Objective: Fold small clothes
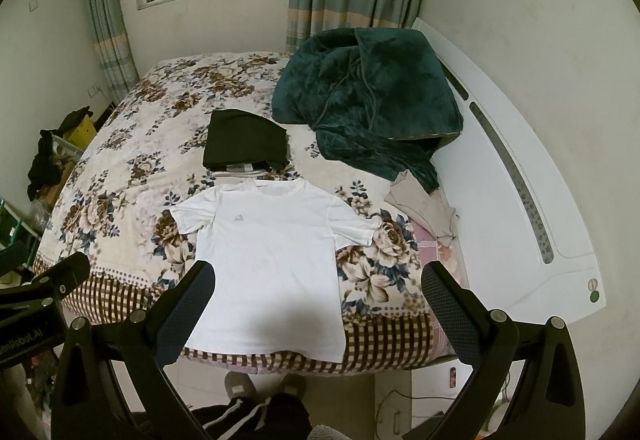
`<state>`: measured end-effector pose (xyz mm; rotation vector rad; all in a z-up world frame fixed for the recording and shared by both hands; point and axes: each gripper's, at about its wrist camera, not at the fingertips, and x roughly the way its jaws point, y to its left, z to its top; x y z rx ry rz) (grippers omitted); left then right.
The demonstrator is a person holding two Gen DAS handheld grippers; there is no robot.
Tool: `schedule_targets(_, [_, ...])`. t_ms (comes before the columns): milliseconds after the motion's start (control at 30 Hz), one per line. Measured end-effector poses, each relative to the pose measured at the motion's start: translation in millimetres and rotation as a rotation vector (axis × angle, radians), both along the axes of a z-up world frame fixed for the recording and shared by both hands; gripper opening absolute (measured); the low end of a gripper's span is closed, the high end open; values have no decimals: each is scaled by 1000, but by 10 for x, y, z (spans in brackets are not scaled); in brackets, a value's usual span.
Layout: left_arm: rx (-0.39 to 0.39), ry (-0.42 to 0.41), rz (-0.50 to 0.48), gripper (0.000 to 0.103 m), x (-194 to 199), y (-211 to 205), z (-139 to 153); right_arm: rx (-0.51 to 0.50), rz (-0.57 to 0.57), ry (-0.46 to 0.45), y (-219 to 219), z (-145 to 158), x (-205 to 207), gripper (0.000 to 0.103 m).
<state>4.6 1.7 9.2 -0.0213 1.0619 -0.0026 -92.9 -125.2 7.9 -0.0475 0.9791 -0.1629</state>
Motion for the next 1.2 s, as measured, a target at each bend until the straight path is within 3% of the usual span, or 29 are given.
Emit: schedule_targets(1200, [-9,-11,10,103,155,78,45,-7,26,-13,225,176,171,103])
